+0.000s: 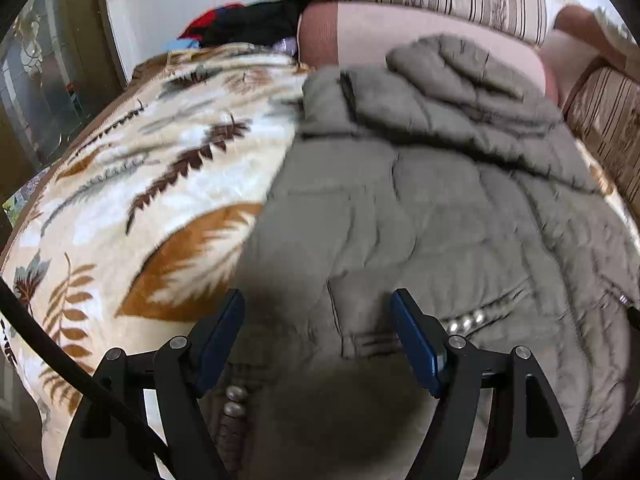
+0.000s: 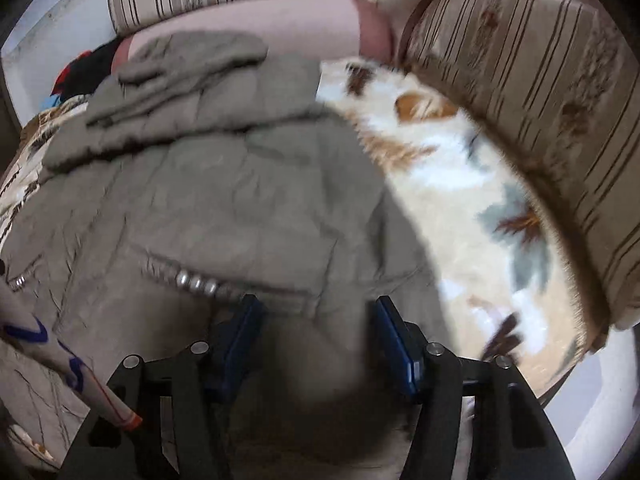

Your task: Fold large clothes

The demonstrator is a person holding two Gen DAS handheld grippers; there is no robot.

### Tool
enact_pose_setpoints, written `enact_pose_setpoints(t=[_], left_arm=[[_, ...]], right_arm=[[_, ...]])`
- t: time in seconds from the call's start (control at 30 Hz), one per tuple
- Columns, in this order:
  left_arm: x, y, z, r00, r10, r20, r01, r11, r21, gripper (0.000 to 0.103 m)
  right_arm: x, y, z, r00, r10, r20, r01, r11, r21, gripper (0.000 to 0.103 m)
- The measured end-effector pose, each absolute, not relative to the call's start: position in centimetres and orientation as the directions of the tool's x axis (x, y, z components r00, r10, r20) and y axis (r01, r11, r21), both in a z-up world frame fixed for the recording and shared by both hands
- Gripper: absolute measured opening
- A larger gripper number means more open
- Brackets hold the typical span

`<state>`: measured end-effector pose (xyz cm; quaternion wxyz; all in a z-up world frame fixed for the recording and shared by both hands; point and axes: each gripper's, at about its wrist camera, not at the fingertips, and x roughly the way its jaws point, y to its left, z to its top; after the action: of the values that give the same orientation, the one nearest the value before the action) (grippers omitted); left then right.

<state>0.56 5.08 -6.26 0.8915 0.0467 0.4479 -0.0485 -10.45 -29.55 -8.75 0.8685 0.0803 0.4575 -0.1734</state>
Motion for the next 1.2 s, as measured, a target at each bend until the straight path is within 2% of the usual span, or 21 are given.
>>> enact_pose_setpoints(t=[0.13,0.23,0.37,0.43,0.57,0.7,0.93,1.1,1.2], left_arm=[[0.6,4.7,-6.4,0.579,-0.042,-0.814,0.137,0.989,0.047,0.074],[0.3,5.2,-5.0,0.602,-0.063,-0.796,0.153,0.987,0.038,0.074],[0.9,7.7,-4.2,0.621,-0.037,-0.783,0.097,0.995,0.030,0.077],[1.7,9.2,-4.8,0.593,-0.044,-0.804,0.066,0.998,-0.006,0.077],[3.0,11.3,-6.6,0.500,-0.177,-0.848,0.056,0.984,-0.172,0.077],[3.3,11.5,-7.9,0.434,-0.310,-0.846,0.081,0.949,-0.306,0.077],[3.8,13.0,-7.2,0.412,-0.406,-0.815,0.052,0.904,-0.424,0.078],[3.8,14.6,-5.1,0.455,-0.396,-0.797,0.058,0.907,-0.418,0.078],[4.6,15.2,-5.5,0.433,-0.394,-0.811,0.048,0.908,-0.416,0.078]], right_arm=[[-10.8,-29.1,-9.0,0.527,-0.234,-0.817,0.349,0.936,-0.043,0.065],[-11.6,-30.4,-7.9,0.561,-0.193,-0.805,0.365,0.931,0.030,0.066],[-12.2,-33.2,-6.5,0.575,-0.240,-0.782,0.446,0.894,0.053,0.077],[-12.2,-35.2,-6.7,0.563,-0.246,-0.789,0.487,0.870,0.077,0.078],[-11.3,-37.3,-8.9,0.519,-0.180,-0.835,0.494,0.861,0.122,0.078],[-11.5,-37.9,-10.1,0.568,-0.031,-0.822,0.471,0.832,0.294,0.080],[-11.3,-38.5,-10.2,0.591,0.058,-0.804,0.439,0.814,0.381,0.080],[-10.3,-39.2,-9.8,0.631,0.132,-0.765,0.408,0.782,0.472,0.080],[-9.2,-38.6,-10.6,0.612,0.153,-0.776,0.390,0.795,0.465,0.080]])
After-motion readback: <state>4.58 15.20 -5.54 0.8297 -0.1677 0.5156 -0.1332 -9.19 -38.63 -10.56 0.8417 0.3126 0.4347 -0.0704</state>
